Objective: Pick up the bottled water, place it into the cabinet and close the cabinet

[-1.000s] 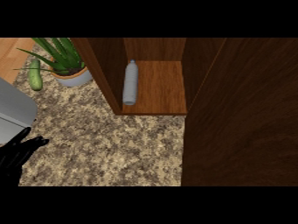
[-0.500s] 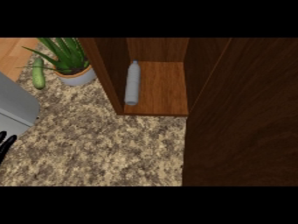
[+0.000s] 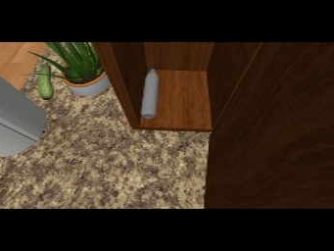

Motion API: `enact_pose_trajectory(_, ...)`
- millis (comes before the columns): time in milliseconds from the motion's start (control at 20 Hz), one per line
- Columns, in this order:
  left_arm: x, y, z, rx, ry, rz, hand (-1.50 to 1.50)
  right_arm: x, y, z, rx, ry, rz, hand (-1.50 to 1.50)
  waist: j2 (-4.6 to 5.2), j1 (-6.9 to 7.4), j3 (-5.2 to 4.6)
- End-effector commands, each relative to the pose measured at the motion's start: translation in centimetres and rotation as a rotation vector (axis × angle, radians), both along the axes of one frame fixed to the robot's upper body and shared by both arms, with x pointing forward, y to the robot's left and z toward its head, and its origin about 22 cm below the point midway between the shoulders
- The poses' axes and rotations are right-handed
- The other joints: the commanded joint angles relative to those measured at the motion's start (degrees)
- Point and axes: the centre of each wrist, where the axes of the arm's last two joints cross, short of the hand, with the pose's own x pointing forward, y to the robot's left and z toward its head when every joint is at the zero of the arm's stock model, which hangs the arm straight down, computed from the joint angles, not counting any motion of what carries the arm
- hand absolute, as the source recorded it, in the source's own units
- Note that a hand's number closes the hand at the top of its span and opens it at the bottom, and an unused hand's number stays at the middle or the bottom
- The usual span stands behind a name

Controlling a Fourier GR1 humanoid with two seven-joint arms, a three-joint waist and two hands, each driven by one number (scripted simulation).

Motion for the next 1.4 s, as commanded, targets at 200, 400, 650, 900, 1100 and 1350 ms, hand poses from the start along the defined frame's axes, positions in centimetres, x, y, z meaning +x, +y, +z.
enact_pose_trajectory(200, -0.7, 2.0, 0.6, 0.020, 0.006, -0.006, -1.50, -1.0, 3.8, 4.7, -0.084, -0.163, 0.013, 1.50, 0.41, 0.80, -0.20)
enact_pose_trajectory(400, -0.9, 2.7, 1.2, 0.015, -0.002, -0.028, -1.50, -0.1, 5.6, 4.6, -0.085, -0.135, 0.024, 1.50, 0.27, 1.46, -0.10)
enact_pose_trajectory(650, -1.6, 3.7, 1.4, 0.015, -0.009, -0.030, -1.50, 1.8, 8.5, 4.7, -0.022, -0.118, 0.017, 1.50, 0.33, 3.19, 0.05)
enact_pose_trajectory(900, -2.0, 4.4, 1.8, 0.016, -0.013, -0.046, -1.50, 3.3, 11.2, 5.6, 0.004, -0.075, -0.012, 1.50, 0.48, 3.91, 0.19)
enact_pose_trajectory(1100, -1.9, 5.5, 2.3, 0.030, -0.028, -0.060, -1.50, 4.6, 14.4, 6.2, -0.040, -0.053, 0.038, 1.50, 1.19, 5.08, 0.24)
enact_pose_trajectory(1350, -2.1, 6.7, 2.4, 0.013, -0.038, -0.063, -1.50, 6.2, 20.2, 7.9, -0.179, 0.025, 0.209, 1.50, 1.95, 4.86, 0.58)
